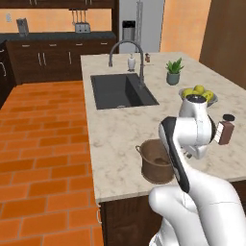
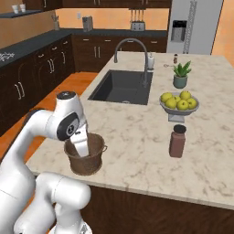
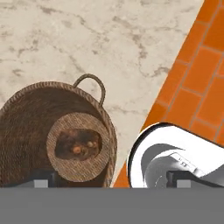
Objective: Open the cabinet, pick up the bread from the cabinet and place it in the basket. Then move the basket to the dining counter.
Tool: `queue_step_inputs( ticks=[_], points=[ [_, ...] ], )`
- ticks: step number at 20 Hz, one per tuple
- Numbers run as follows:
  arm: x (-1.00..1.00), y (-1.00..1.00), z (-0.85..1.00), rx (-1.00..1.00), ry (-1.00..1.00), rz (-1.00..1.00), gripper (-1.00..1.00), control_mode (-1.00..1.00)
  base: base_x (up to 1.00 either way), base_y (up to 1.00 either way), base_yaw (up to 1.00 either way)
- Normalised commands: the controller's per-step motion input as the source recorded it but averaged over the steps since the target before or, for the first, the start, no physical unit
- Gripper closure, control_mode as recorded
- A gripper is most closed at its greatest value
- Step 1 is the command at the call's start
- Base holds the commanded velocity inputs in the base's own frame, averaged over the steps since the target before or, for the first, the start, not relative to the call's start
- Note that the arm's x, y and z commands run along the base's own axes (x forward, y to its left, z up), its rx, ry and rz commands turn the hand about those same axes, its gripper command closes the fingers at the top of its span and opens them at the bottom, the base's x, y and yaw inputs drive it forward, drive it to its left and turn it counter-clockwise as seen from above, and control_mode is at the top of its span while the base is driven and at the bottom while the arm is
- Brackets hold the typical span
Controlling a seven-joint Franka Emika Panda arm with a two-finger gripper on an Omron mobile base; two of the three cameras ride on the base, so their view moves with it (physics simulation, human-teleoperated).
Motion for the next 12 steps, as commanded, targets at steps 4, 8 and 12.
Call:
queue_step_inputs(
  ticks=[4, 8, 12],
  points=[
    [-0.75, 0.51, 0.79, -0.24, 0.04, 0.58, -1.00, -1.00, 0.00, 0.00, 0.00],
    [-0.45, 0.87, 0.80, -0.41, 0.14, 0.38, -1.00, -1.00, 0.00, 0.00, 0.00],
    [0.06, 1.00, 0.31, -0.40, 0.40, 0.19, -1.00, -1.00, 0.00, 0.00, 0.00]
  ],
)
